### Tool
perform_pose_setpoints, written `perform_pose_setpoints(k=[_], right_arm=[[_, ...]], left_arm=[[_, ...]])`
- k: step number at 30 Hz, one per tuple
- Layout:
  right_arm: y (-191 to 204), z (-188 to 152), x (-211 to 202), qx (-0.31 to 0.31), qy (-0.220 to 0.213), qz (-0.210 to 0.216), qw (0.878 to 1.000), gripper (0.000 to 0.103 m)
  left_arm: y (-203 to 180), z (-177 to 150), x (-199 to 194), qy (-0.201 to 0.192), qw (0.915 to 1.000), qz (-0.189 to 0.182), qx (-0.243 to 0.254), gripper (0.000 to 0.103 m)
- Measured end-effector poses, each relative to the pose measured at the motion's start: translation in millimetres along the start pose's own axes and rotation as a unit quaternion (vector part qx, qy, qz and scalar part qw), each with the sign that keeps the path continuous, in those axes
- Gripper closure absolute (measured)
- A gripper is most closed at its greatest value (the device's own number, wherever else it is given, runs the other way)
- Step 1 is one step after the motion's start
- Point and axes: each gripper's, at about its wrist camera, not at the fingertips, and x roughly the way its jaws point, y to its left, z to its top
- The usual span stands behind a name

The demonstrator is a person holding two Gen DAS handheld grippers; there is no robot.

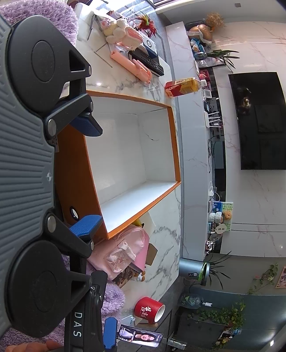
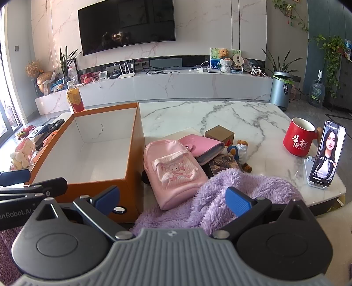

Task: Organize objects

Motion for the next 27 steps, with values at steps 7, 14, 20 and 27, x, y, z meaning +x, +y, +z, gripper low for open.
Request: perform_pose_setpoints(k=[7, 14, 20, 27], right_arm=[[0, -1, 1, 0.000, 0.002, 0.001, 1.000, 0.001], [0, -1, 2, 0.001, 0.004, 0.001, 1.000, 0.001], [-2, 2, 5, 0.000, 0.011, 0.008, 1.000, 0.001], [-17, 11, 17, -0.008, 0.013, -0.003, 1.000, 0.002]], left_arm=[[1, -1, 0, 0.000, 1.0000, 0.000, 0.000, 0.010], [0, 0, 0, 0.001, 1.0000, -0.001, 0.001, 0.010], [3, -4, 4, 0.006, 1.0000, -0.006, 0.001, 0.010], [-8, 9, 11, 0.007, 0.9990, -0.043, 0.011, 0.011]])
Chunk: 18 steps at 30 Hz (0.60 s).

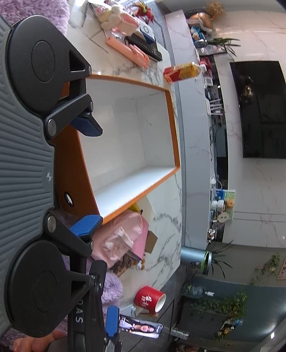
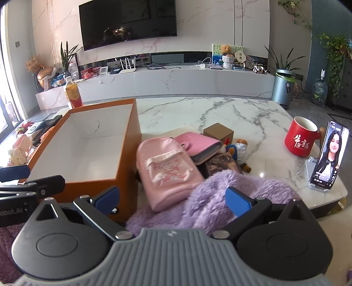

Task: Organize objects

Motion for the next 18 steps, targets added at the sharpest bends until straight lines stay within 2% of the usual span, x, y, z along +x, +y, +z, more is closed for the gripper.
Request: perform_pose_setpoints(k=[2, 4, 9, 14, 16, 18], right_arm=[[-5, 3, 3, -0.004, -0.001, -0.001, 1.000, 0.006], [-13, 8, 8, -0.006, 0.005, 0.004, 1.000, 0.021], [-33, 15, 23, 0.007, 0.021, 0.014, 1.000, 0.047], [-51, 26, 45, 0.010, 0.050, 0.037, 0.998, 0.064], [-59, 32, 57, 0.016, 0.066, 0.053, 0.996, 0.070], [-66, 36, 70, 0.024, 0.083, 0.068, 0.994, 0.076]], left_arm=[[-7, 8, 4, 0.001, 0.9998, -0.020, 0.007, 0.014], [-14, 16, 9, 0.004, 0.9989, -0.043, 0.015, 0.017], [-36, 31, 29, 0.022, 0.9951, -0.087, 0.041, 0.030], [-54, 46, 66, 0.061, 0.9916, -0.098, 0.059, 0.042], [-60, 49, 78, 0.077, 0.9894, -0.102, 0.068, 0.054], [-67, 52, 88, 0.089, 0.9873, -0.104, 0.080, 0.061]])
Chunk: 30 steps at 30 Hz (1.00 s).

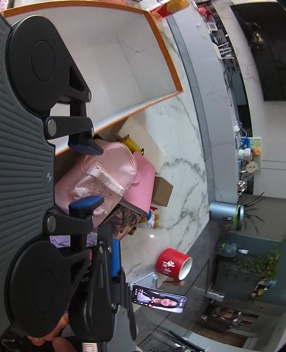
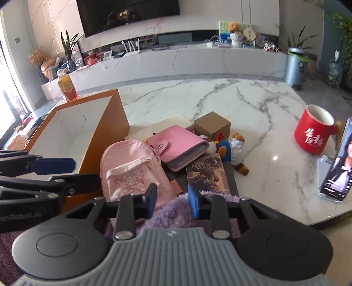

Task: Organize objects
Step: 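Grasp the pink backpack with the left tool while the right tool reaches the pink wallet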

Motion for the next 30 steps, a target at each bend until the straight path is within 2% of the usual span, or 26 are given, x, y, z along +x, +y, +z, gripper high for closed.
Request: perform_pose_setpoints(k=[3, 7, 11, 15, 17, 18, 23, 26, 29, 30], right_arm=[[-11, 8, 15, 0.001, 0.015, 0.006, 1.000, 0.086], [-23, 15, 34, 0.001, 0.040, 0.014, 0.999, 0.086], [-30, 17, 52, 0.005, 0.066, 0.033, 0.997, 0.086], [-32, 20, 58, 0.000, 0.066, 0.051, 0.997, 0.087], [-33, 20, 58, 0.009, 0.074, 0.074, 0.994, 0.087], [-33, 19, 58, 0.014, 0.083, 0.084, 0.993, 0.091], [-35, 12, 49, 0.049, 0.090, 0.117, 0.988, 0.095], [-35, 10, 38, 0.066, 0.085, 0.132, 0.985, 0.096], [-30, 7, 28, 0.069, 0.082, 0.148, 0.983, 0.098], [-27, 6, 25, 0.070, 0.084, 0.155, 0.982, 0.100]], left_arm=[[-4, 6, 13, 0.018, 0.9998, -0.003, 0.009, 0.070], [-7, 8, 27, 0.044, 0.9986, 0.013, 0.026, 0.076], [-5, 8, 35, 0.067, 0.9968, 0.031, 0.031, 0.076], [-7, 6, 38, 0.082, 0.9947, 0.048, 0.040, 0.076], [-7, 5, 41, 0.087, 0.9941, 0.053, 0.037, 0.076], [-6, 5, 41, 0.088, 0.9940, 0.055, 0.034, 0.076], [-3, 4, 36, 0.085, 0.9949, 0.053, 0.012, 0.076], [1, 7, 29, 0.080, 0.9955, 0.045, -0.024, 0.064], [5, 10, 20, 0.074, 0.9945, 0.031, -0.067, 0.060], [5, 10, 16, 0.069, 0.9945, 0.028, -0.074, 0.056]])
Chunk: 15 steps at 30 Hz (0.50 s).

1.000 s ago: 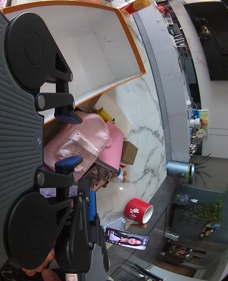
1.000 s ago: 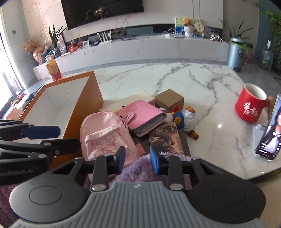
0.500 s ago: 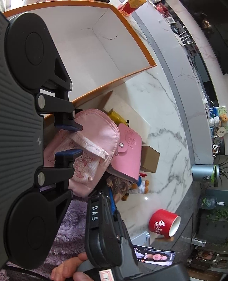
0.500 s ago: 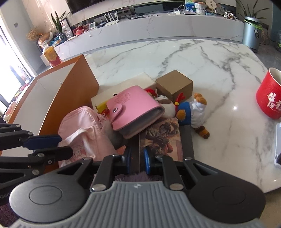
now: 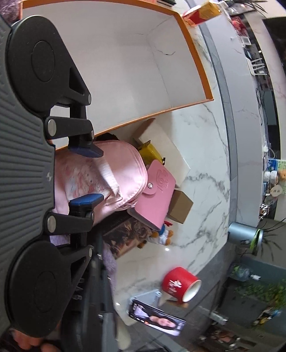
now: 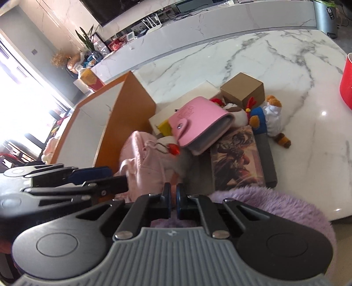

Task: Organize objects
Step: 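Grasp the pink backpack with the left tool while the right tool reaches the pink wallet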

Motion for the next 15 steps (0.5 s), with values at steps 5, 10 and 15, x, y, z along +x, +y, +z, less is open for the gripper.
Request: perform_pose_setpoints(k=[5, 10, 15], right_arm=[[6, -8, -3, 0.010, 0.008, 0.026, 1.000, 0.102], [21, -16, -6, -0.005, 0.010, 0.066, 0.998, 0.102], [31, -24, -3, -0.026, 0.016, 0.069, 0.997, 0.102]], left_arm=[[3, 2, -9, -0.008, 0.9989, -0.031, -0.034, 0.040], [0, 0, 1, 0.017, 0.9979, -0.036, -0.050, 0.035], [2, -8, 16, 0.051, 0.9970, -0.016, -0.055, 0.037]])
